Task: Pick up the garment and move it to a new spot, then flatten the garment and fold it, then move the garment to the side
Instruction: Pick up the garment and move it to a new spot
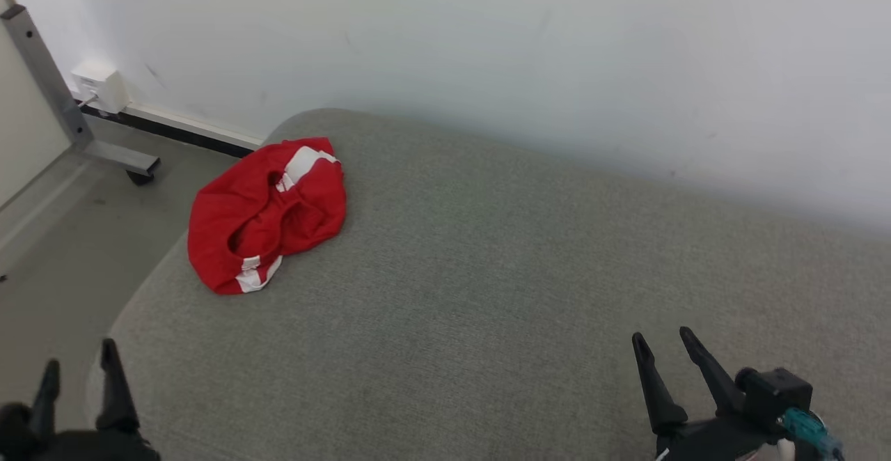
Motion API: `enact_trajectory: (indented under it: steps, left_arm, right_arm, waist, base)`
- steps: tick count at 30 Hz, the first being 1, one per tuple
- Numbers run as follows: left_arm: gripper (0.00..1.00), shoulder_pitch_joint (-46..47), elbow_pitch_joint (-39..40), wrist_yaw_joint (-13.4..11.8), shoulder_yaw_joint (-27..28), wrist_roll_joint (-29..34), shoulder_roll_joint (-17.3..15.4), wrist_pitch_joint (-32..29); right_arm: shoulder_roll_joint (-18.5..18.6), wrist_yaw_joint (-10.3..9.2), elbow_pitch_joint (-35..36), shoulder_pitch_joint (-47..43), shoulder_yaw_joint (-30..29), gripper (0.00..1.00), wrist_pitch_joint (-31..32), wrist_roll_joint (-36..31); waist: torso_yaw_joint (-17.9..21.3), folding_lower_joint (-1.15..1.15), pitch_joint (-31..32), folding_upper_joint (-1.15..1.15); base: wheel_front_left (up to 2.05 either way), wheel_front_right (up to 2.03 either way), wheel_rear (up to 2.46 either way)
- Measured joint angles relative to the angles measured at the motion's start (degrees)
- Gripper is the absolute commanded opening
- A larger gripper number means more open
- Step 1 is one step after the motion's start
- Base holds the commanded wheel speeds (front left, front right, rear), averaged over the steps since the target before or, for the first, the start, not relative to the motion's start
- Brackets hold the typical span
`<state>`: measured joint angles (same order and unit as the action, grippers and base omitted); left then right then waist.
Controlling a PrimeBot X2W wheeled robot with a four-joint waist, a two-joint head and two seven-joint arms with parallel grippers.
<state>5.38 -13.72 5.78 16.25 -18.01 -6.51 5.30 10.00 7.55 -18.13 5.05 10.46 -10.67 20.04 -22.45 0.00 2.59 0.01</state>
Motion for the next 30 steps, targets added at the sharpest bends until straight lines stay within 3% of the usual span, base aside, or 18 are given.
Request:
enact_trajectory:
  steps: [7, 11, 15, 21, 30]
  left_arm:
    - [1.00, 9.3, -3.6, -1.0, 4.9, -5.3, -5.2, -6.1]
    - [1.00, 14.1, -5.9, -0.9, 8.3, -11.3, -8.3, -13.4]
    - [1.00, 19.7, -6.7, -3.0, 12.4, -18.2, -10.3, -21.1]
    - [1.00, 26.8, -10.2, -4.2, 14.9, -21.3, -17.6, -26.7]
    - [1.00, 31.5, -15.5, -8.8, 17.8, -28.0, -18.8, -36.9]
  right_arm:
    - [1.4, 0.00, 3.5, 3.1, 2.5, 1.00, 3.0, -0.8]
    - [1.9, 0.00, 5.7, 5.9, 3.3, 1.00, 3.7, -1.0]
    - [2.1, 0.00, 7.3, 7.3, 3.7, 1.00, 4.1, -1.5]
    - [1.7, 0.00, 8.6, 9.5, 4.1, 1.00, 3.3, -2.0]
    - [1.0, 0.00, 8.4, 11.3, 5.0, 1.00, 1.6, -2.4]
  waist:
    - [5.1, 0.00, -3.5, 0.00]
    - [9.0, 0.00, -6.4, 0.00]
    - [12.4, 0.01, -10.2, 0.00]
    - [16.9, 0.01, -16.5, 0.00]
    - [22.9, 0.02, -24.1, 0.00]
  base:
    - [0.00, 0.00, 0.00]
    - [0.00, 0.00, 0.00]
    - [0.00, 0.00, 0.00]
    - [0.00, 0.00, 0.00]
    - [0.00, 0.00, 0.00]
